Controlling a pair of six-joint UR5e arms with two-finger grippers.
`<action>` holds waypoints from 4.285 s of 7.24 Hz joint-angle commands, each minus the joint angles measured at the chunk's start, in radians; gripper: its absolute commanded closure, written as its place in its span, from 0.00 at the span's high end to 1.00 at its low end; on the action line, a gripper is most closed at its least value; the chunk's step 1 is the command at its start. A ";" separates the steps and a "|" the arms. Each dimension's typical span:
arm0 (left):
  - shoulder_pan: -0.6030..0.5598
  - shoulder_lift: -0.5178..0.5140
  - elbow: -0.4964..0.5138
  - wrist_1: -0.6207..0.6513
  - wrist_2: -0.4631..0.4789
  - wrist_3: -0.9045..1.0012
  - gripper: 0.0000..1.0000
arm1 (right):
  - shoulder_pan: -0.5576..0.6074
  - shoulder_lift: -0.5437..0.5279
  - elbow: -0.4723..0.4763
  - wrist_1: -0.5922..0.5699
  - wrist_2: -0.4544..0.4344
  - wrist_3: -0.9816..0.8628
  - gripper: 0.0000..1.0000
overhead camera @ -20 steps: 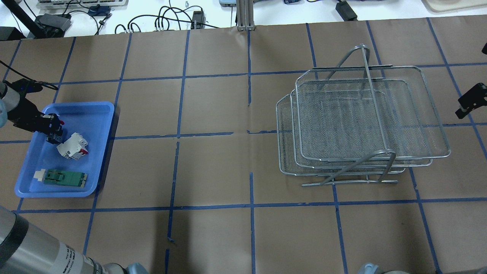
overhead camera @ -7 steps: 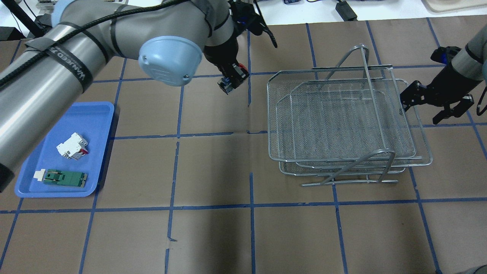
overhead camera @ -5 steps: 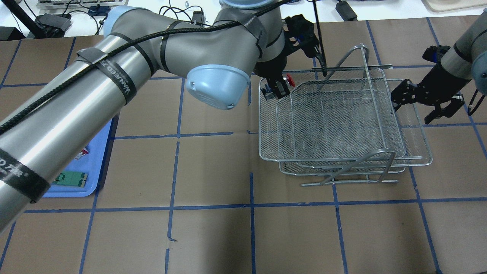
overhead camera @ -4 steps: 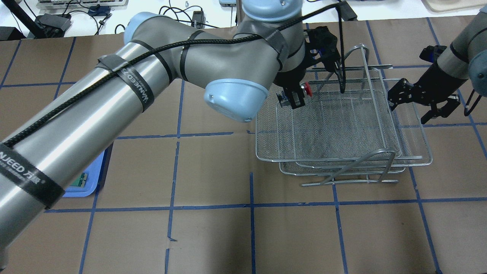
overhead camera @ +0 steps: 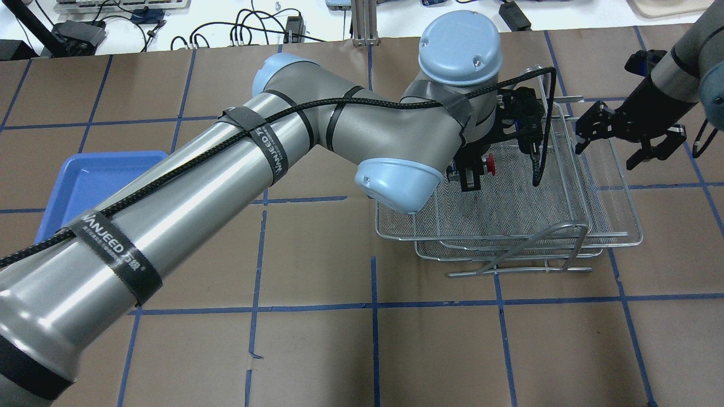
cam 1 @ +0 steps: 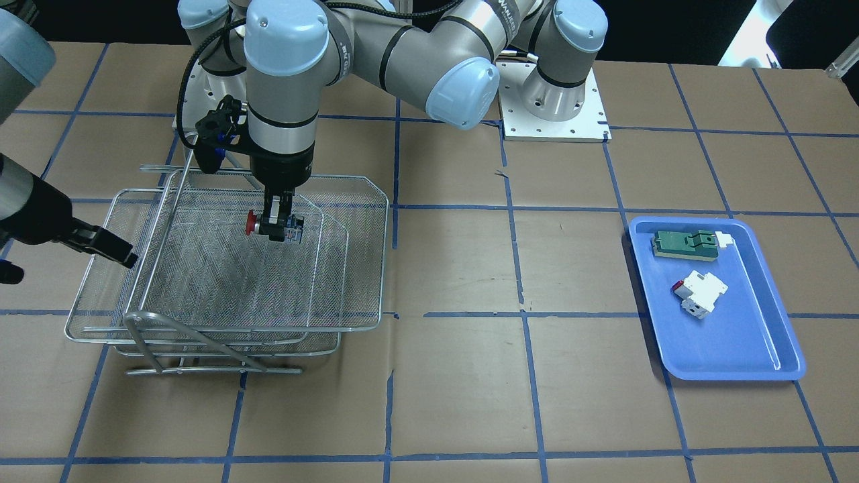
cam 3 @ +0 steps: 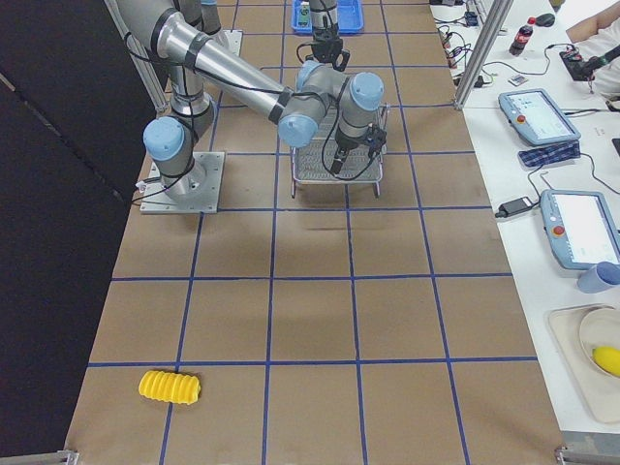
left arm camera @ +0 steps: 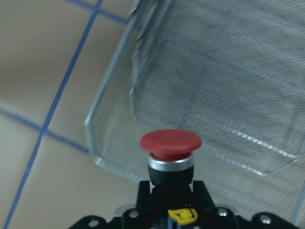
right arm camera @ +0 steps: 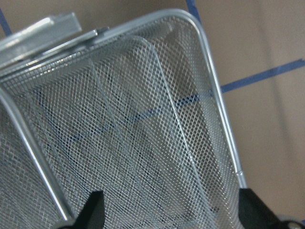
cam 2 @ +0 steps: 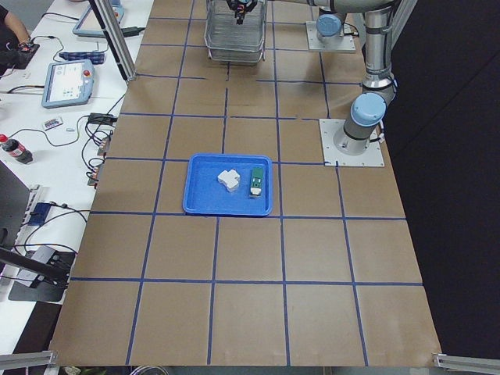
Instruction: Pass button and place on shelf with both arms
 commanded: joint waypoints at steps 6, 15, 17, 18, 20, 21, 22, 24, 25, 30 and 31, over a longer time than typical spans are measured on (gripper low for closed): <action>0.381 0.286 0.040 -0.335 -0.007 -0.089 1.00 | 0.136 -0.027 -0.138 0.067 -0.077 -0.117 1.00; 0.601 0.438 -0.017 -0.467 0.129 -1.163 1.00 | 0.077 -0.017 0.015 0.135 -0.001 -0.171 1.00; 0.585 0.446 -0.038 -0.414 0.126 -1.131 1.00 | 0.080 -0.009 0.012 0.129 -0.023 -0.171 1.00; 0.591 0.447 -0.040 -0.414 0.118 -1.131 1.00 | 0.079 0.002 0.012 0.118 -0.037 -0.171 1.00; 0.588 0.463 -0.055 -0.407 0.120 -1.131 1.00 | 0.077 0.014 0.011 0.113 -0.098 -0.171 1.00; 0.588 0.472 -0.070 -0.407 0.120 -1.131 1.00 | 0.077 0.014 0.008 0.088 -0.166 -0.172 1.00; 0.590 0.477 -0.074 -0.407 0.118 -1.131 1.00 | 0.076 0.015 0.005 0.072 -0.180 -0.174 1.00; 0.593 0.481 -0.072 -0.407 0.118 -1.151 1.00 | 0.073 0.015 -0.006 0.060 -0.215 -0.186 1.00; 0.617 0.469 -0.057 -0.407 0.115 -1.140 1.00 | 0.036 0.015 -0.006 0.063 -0.235 -0.210 1.00; 0.624 0.449 -0.038 -0.417 0.114 -1.151 1.00 | -0.059 0.072 -0.092 0.078 -0.237 -0.284 1.00; 0.622 0.458 -0.038 -0.419 0.120 -1.149 1.00 | -0.058 0.066 -0.095 0.080 -0.235 -0.284 1.00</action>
